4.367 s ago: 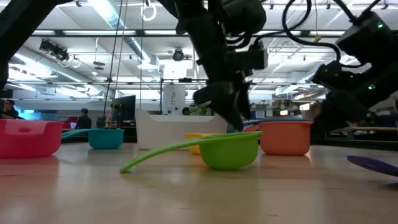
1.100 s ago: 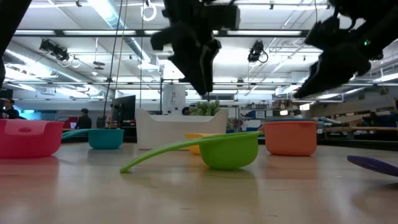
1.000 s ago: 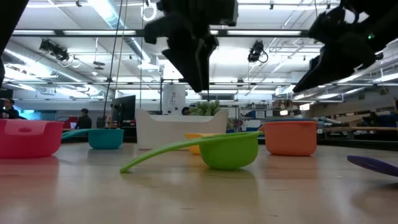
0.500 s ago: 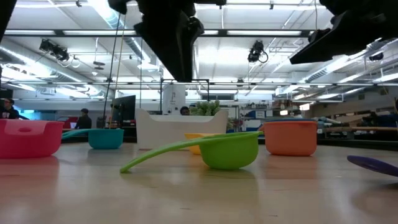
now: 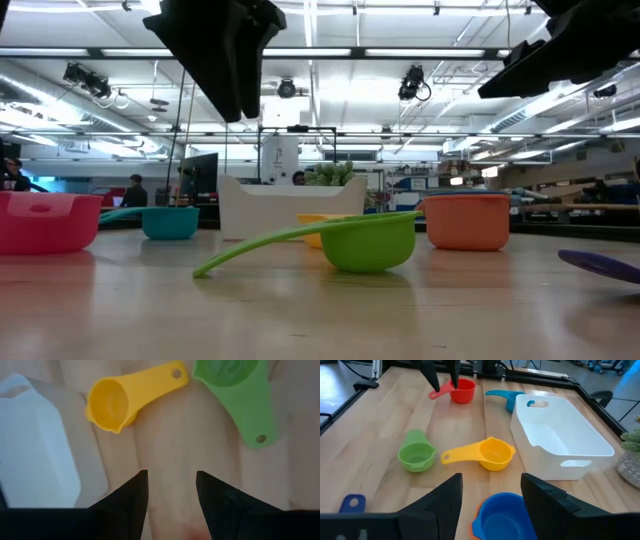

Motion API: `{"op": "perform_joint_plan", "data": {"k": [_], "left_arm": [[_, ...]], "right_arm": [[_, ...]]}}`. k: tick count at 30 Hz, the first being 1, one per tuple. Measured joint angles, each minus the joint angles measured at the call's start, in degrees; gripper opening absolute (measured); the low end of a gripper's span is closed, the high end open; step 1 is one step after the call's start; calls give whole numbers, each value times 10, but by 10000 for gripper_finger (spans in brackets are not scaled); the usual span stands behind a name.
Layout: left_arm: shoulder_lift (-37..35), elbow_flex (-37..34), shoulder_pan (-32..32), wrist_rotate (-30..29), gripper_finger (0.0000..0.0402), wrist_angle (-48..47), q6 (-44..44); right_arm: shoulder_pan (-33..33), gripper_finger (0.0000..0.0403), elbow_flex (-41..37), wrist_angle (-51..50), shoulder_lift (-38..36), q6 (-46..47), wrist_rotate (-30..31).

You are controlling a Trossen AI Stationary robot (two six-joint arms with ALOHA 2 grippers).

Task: Nest measuring cups in basket
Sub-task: Move the top blue nesting cup to the middle

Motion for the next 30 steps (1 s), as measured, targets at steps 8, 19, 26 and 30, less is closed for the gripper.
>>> {"op": "perform_joint_plan", "data": {"k": [8, 19, 26, 30], "left_arm": [[-14, -61, -3, -27, 172, -13, -2], [-164, -246, -2, -44, 171, 115, -65], [-241, -333, -2, -49, 171, 178, -87], [-275, -371, -2, -53, 171, 193, -116]], "right_arm": [[5, 209, 0, 17, 33, 0, 2], [5, 209, -1, 36, 57, 0, 2], [5, 209, -1, 50, 70, -4, 2], [5, 209, -1, 58, 74, -8, 2]]}}
